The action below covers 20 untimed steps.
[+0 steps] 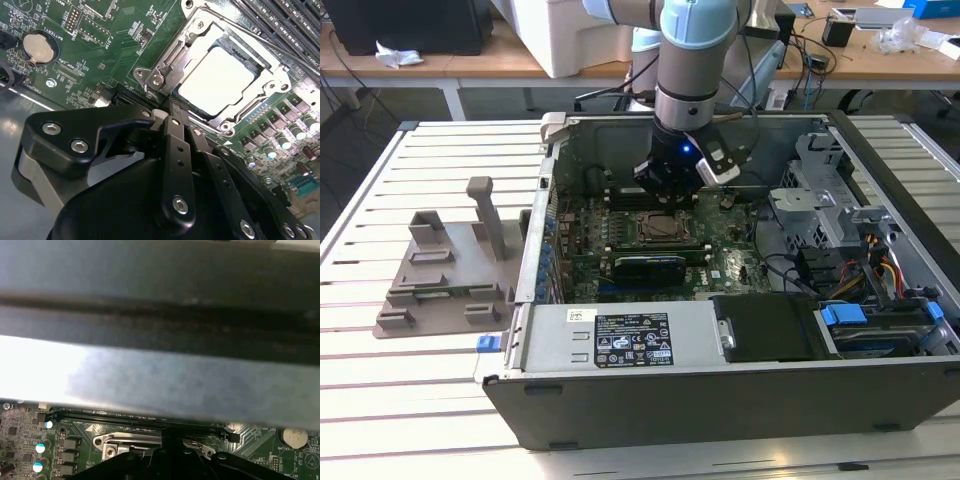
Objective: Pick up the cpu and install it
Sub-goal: 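Install the first cpu locking lever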
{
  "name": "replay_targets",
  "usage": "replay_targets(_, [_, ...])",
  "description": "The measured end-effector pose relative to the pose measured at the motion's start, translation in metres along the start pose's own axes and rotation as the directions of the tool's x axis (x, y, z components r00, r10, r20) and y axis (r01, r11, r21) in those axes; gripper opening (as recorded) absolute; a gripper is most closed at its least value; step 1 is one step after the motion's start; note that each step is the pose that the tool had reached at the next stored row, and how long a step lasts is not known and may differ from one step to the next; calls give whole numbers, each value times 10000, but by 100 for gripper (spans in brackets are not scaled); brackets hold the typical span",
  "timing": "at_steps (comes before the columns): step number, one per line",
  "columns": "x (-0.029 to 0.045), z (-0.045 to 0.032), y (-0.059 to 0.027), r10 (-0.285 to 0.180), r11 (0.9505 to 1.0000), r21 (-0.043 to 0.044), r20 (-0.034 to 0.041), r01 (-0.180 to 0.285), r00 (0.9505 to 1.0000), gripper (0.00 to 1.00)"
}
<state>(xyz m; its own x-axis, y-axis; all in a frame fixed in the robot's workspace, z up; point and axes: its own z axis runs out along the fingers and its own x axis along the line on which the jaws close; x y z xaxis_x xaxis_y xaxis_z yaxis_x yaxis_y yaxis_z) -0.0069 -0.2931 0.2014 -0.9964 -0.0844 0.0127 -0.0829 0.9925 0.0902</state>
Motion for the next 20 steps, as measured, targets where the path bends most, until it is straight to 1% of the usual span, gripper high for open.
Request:
replay_targets(2, [-9,-3,-1,-8,10000,-60,6,8,10000,11])
replay_targets(3, [-16,-5,0,-17,9999,-133,14,17,10000,11])
replay_targets(4, [-24,-7,0,-22,9999,-171,22,22,10000,11])
replay_targets(5, [-37,-11,-2,-28,9998,-189,14,28,10000,11])
replay_targets(10, [-58,-12,-4,-40,9998,-199,3,40,10000,11])
replay_targets(16, [-62,-7,-4,-43,9998,-201,-14,42,10000,11])
replay_targets(20, [-64,-13,23,-70,9998,-201,-16,69,10000,11])
